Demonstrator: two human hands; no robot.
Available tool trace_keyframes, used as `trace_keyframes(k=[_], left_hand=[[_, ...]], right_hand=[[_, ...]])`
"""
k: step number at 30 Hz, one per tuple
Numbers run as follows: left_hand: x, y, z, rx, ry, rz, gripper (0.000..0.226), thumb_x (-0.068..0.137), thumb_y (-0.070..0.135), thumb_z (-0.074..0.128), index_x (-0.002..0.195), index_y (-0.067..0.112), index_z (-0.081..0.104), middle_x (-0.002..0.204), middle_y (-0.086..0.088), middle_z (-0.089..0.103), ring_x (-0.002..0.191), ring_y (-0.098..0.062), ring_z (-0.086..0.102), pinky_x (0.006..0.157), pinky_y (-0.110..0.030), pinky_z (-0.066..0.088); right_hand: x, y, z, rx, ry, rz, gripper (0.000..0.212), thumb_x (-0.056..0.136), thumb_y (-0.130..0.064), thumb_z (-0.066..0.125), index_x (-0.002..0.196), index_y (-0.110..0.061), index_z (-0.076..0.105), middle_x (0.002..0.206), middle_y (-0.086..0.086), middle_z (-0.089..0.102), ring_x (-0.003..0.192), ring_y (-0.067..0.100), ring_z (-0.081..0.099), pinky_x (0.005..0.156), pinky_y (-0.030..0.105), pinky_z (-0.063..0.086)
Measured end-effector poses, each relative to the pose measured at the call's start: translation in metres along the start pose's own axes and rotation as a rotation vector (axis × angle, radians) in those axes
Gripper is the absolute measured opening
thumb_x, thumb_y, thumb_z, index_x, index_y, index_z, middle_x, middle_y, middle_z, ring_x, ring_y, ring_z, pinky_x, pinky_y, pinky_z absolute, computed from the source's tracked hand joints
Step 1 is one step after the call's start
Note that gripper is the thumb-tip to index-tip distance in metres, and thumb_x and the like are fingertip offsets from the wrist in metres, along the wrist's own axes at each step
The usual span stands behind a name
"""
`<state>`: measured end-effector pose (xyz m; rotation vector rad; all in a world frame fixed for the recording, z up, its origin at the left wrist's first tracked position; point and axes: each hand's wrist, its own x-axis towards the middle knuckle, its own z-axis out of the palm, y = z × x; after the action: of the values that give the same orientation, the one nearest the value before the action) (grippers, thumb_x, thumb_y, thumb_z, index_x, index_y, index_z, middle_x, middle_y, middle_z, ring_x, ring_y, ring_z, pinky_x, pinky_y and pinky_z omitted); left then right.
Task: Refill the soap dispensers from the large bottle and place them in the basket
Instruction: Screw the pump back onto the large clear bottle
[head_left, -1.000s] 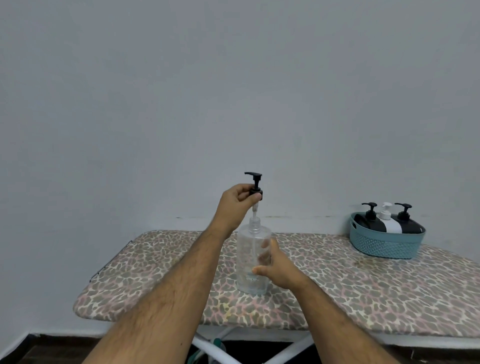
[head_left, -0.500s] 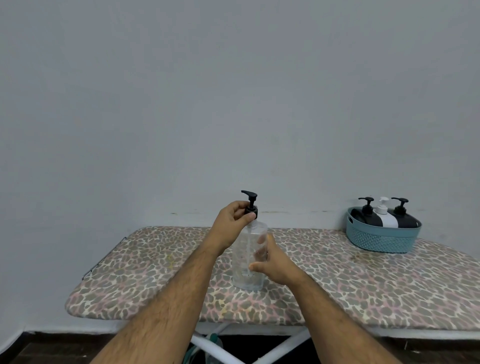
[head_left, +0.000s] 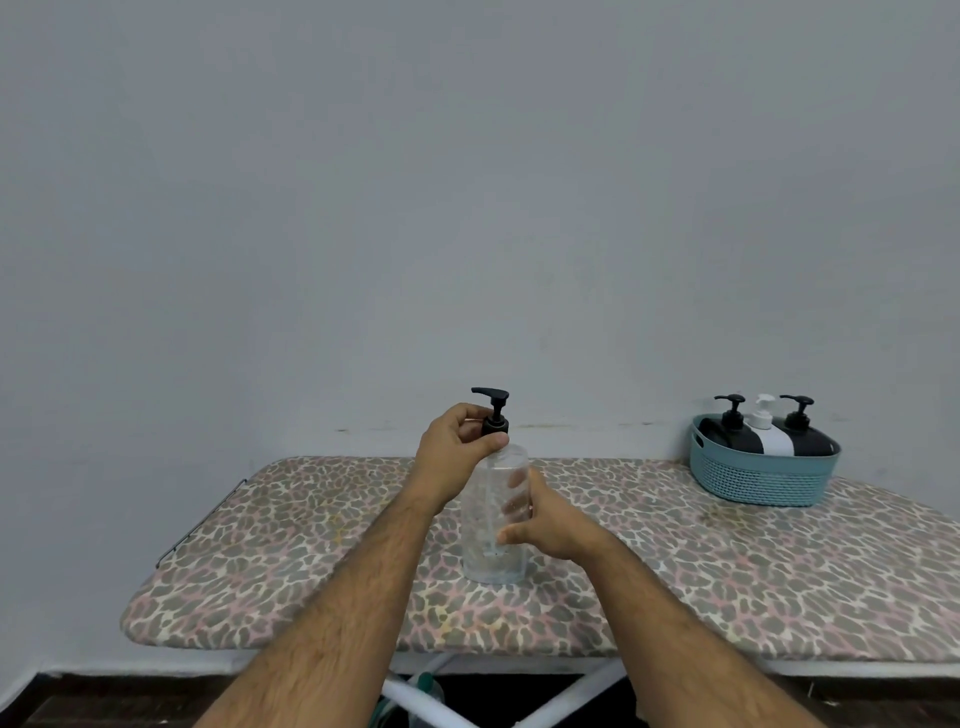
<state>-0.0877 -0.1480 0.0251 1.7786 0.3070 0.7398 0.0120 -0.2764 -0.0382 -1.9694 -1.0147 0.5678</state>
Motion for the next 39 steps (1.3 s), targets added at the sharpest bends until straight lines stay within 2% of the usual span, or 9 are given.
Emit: trace_keyframes(k=[4,8,10,14,17,24,32,35,39], left_hand=[[0.001,-0.003,0.004,0.006,0.061,0.004,0.024,0.081,0.014,0.079,0.099,0.023,0.066,0.095,0.006,0.077,0.094,-0.008,0.071,0.088,-0.028,0.052],[0.001,-0.005,0.008,0.028,0.080,0.015,0.023,0.080,0.017,0.080,0.099,0.023,0.068,0.097,0.007,0.076,0.099,-0.010,0.069,0.095,-0.036,0.052],[0.000,-0.004,0.008,0.053,0.093,0.022,0.023,0.079,0.020,0.081,0.097,0.024,0.068,0.096,0.008,0.075,0.100,-0.010,0.068,0.096,-0.038,0.053],[-0.001,0.002,0.005,0.123,0.140,0.045,0.027,0.074,0.026,0.085,0.095,0.021,0.068,0.096,0.010,0.074,0.100,-0.003,0.066,0.093,-0.030,0.051],[-0.001,0.007,0.006,0.153,0.167,0.048,0.025,0.073,0.026,0.086,0.092,0.022,0.070,0.097,0.012,0.072,0.101,-0.001,0.063,0.091,-0.026,0.046],[-0.003,0.007,-0.001,0.028,0.012,0.049,0.023,0.086,0.014,0.075,0.090,0.036,0.070,0.095,0.012,0.076,0.101,-0.004,0.068,0.102,-0.035,0.049],[-0.002,0.010,-0.015,0.124,-0.207,-0.005,0.038,0.099,0.012,0.056,0.136,0.020,0.056,0.126,0.009,0.067,0.121,-0.001,0.057,0.104,-0.025,0.037],[0.000,0.014,-0.009,0.094,-0.199,-0.012,0.025,0.096,0.020,0.061,0.122,0.021,0.063,0.117,0.009,0.069,0.113,-0.002,0.062,0.099,-0.024,0.043],[0.004,0.015,0.002,0.146,-0.054,0.036,0.017,0.089,0.034,0.071,0.101,0.022,0.070,0.104,0.010,0.071,0.098,-0.010,0.066,0.094,-0.032,0.050]], right_hand=[[-0.004,-0.006,0.000,0.026,0.023,-0.031,0.085,0.082,-0.019,0.082,0.145,-0.024,0.025,0.111,-0.009,0.052,0.099,0.008,0.057,0.077,0.020,0.049],[-0.003,-0.016,0.000,0.183,0.168,-0.132,0.107,0.073,-0.039,0.088,0.154,-0.027,0.020,0.135,-0.002,0.045,0.125,0.016,0.050,0.096,0.031,0.048],[-0.001,-0.021,0.000,0.144,0.209,-0.141,0.104,0.071,-0.045,0.087,0.152,-0.026,0.025,0.136,0.000,0.046,0.126,0.017,0.050,0.099,0.036,0.048],[-0.001,-0.025,0.005,0.113,0.236,-0.141,0.091,0.076,-0.043,0.084,0.148,-0.025,0.030,0.120,-0.002,0.052,0.111,0.012,0.056,0.080,0.025,0.049],[0.000,-0.024,0.004,0.127,0.228,-0.139,0.091,0.077,-0.043,0.083,0.148,-0.026,0.029,0.123,0.001,0.054,0.111,0.012,0.057,0.082,0.026,0.050],[-0.002,-0.023,0.001,0.146,0.211,-0.124,0.090,0.079,-0.041,0.082,0.148,-0.025,0.027,0.125,0.005,0.054,0.112,0.015,0.057,0.079,0.024,0.048],[-0.001,-0.023,0.001,0.145,0.204,-0.124,0.091,0.078,-0.041,0.084,0.149,-0.026,0.027,0.122,0.005,0.056,0.108,0.013,0.058,0.077,0.023,0.048],[-0.001,-0.024,0.003,0.131,0.206,-0.134,0.092,0.078,-0.041,0.083,0.149,-0.026,0.027,0.121,0.004,0.056,0.108,0.014,0.059,0.076,0.022,0.048],[-0.003,-0.026,0.005,0.108,0.213,-0.143,0.091,0.079,-0.042,0.082,0.149,-0.026,0.026,0.120,0.003,0.055,0.108,0.012,0.058,0.077,0.022,0.048]])
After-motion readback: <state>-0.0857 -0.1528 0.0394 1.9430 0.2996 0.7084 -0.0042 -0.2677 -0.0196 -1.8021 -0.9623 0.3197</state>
